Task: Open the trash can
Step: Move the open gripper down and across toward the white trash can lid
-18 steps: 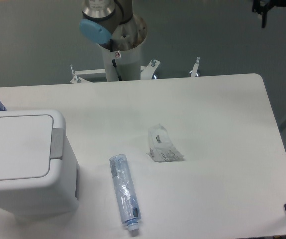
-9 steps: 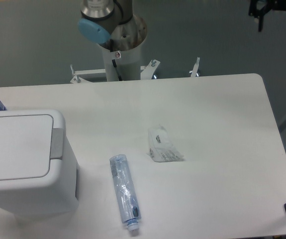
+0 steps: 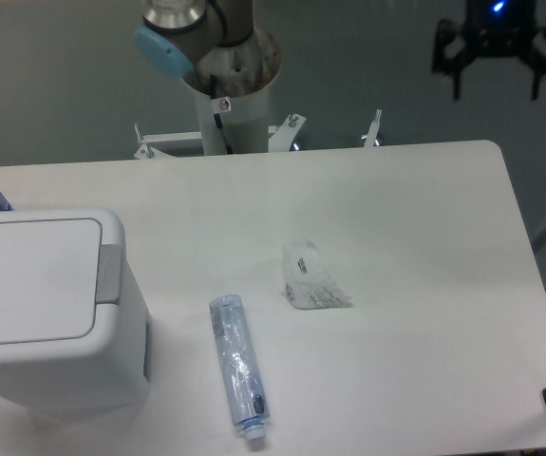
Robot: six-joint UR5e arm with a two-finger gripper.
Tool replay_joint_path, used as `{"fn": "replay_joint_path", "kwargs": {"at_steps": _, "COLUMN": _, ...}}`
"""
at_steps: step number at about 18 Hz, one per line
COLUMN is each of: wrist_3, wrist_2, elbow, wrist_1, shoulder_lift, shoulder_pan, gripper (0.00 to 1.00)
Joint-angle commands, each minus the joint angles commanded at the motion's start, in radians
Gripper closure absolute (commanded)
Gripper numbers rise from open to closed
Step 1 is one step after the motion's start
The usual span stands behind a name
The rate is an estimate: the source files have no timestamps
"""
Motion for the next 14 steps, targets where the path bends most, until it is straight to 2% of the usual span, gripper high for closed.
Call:
{"fn": "replay_joint_path", "kwargs": {"at_steps": 5, "wrist_3": -0.334, "wrist_2": -0.012, "elbow": 0.006, "wrist_1": 0.076, "shoulder_lift": -0.044, "shoulder_pan": -0.161, "gripper": 0.00}}
{"fn": "replay_joint_path", "kwargs": {"at_steps": 7, "wrist_3": -0.447, "wrist_2": -0.031, "elbow": 0.008, "wrist_1": 0.110, "shoulder_lift": -0.058, "shoulder_pan": -0.195, "gripper": 0.00}}
{"fn": "replay_joint_path", "kwargs": {"at_steps": 9, "wrist_3": -0.574, "wrist_2": -0.154, "elbow": 0.023, "wrist_1": 0.150, "shoulder_lift": -0.072, "shoulder_pan": -0.227, "gripper": 0.00}}
{"fn": "replay_joint_path", "kwargs": {"at_steps": 12, "wrist_3": -0.660, "wrist_2": -0.209, "elbow": 0.026, "wrist_1": 0.182, "shoulder_lift": -0.074, "shoulder_pan": -0.239, "gripper": 0.00}}
{"fn": "replay_joint_path", "kwargs": {"at_steps": 14, "wrist_3": -0.679, "wrist_2": -0.215, "elbow": 0.028, "wrist_1": 0.183, "shoulder_lift": -0.075, "shoulder_pan": -0.272, "gripper": 0.00}}
